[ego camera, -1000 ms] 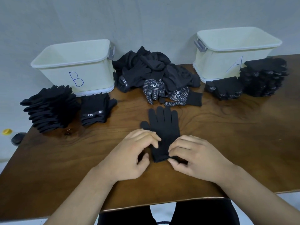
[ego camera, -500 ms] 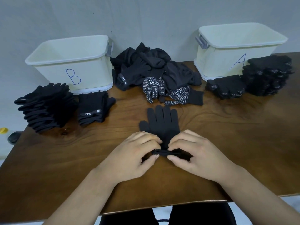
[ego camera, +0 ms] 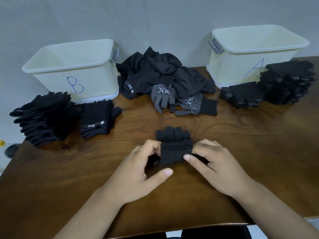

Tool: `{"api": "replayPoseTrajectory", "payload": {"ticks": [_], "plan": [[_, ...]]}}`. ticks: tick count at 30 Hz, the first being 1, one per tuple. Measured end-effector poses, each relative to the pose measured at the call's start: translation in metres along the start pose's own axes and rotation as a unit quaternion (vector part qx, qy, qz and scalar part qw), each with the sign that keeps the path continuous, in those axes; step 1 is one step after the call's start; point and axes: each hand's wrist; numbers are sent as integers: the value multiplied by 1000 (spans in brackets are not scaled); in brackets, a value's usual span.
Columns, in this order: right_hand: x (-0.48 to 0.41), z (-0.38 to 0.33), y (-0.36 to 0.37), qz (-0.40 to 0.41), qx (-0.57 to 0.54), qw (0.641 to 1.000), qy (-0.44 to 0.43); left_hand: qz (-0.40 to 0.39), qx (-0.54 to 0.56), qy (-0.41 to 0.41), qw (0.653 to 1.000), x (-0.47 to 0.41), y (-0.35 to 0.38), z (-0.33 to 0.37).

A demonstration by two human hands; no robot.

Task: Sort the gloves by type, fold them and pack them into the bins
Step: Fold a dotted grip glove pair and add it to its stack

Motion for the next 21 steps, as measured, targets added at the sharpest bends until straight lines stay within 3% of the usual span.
{"api": "replayPoseTrajectory", "payload": {"ticks": [12,21], "plan": [[-6,-7,2,8,-87,989,117,55,47,-107,992,-19,16,5],[-9,-5,9,48,-27,983,174,125,-121,-134,976,-30,37,10]]}}
Point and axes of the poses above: each hand's wrist, its own x-axis away from the middle knuckle, its own y-axis out of the palm, z = x × y, and after that the axes turned 7 degrees about y, right-handed
